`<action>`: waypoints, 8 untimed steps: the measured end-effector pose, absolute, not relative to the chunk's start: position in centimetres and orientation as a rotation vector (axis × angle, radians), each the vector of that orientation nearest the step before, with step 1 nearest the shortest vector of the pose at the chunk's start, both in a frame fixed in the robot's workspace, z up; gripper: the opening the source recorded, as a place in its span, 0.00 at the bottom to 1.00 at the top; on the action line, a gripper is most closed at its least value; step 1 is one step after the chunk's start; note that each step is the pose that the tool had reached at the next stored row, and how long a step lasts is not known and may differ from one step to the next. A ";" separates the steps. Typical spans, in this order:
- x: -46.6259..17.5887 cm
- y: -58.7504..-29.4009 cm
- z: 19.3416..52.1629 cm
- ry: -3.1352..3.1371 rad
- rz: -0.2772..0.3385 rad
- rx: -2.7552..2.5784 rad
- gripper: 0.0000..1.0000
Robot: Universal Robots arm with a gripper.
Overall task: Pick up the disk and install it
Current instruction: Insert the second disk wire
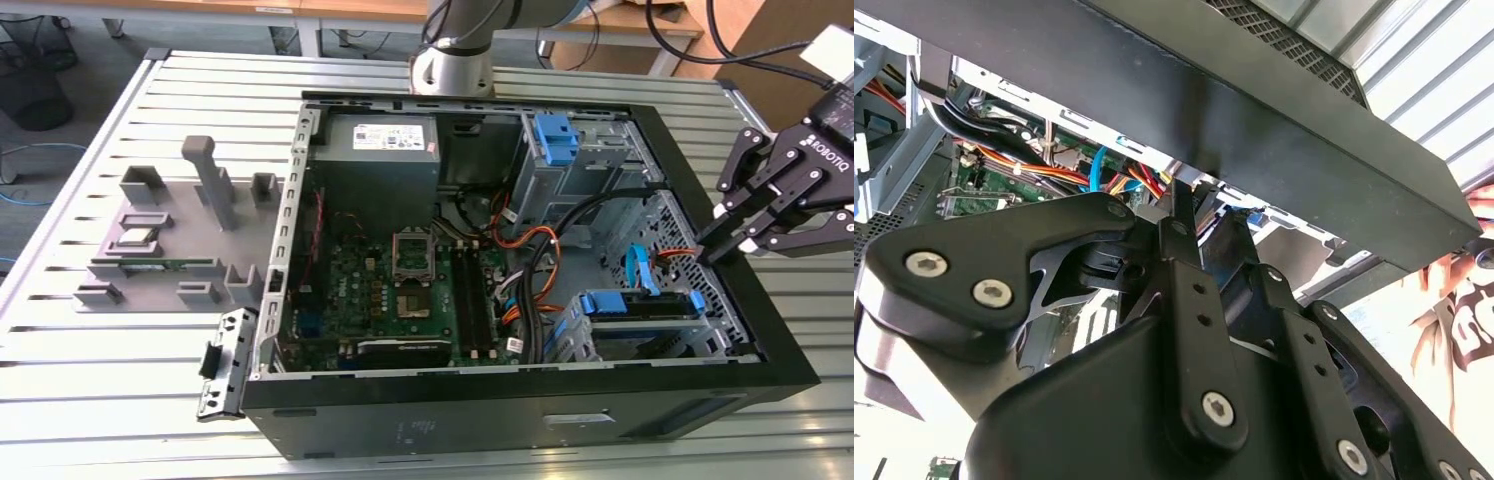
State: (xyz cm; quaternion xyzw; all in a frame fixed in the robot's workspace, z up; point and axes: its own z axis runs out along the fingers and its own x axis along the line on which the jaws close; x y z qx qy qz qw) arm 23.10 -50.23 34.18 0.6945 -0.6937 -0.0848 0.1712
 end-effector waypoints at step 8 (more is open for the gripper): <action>23.1 -50.2 34.2 -1.970 -0.241 1.972 0.17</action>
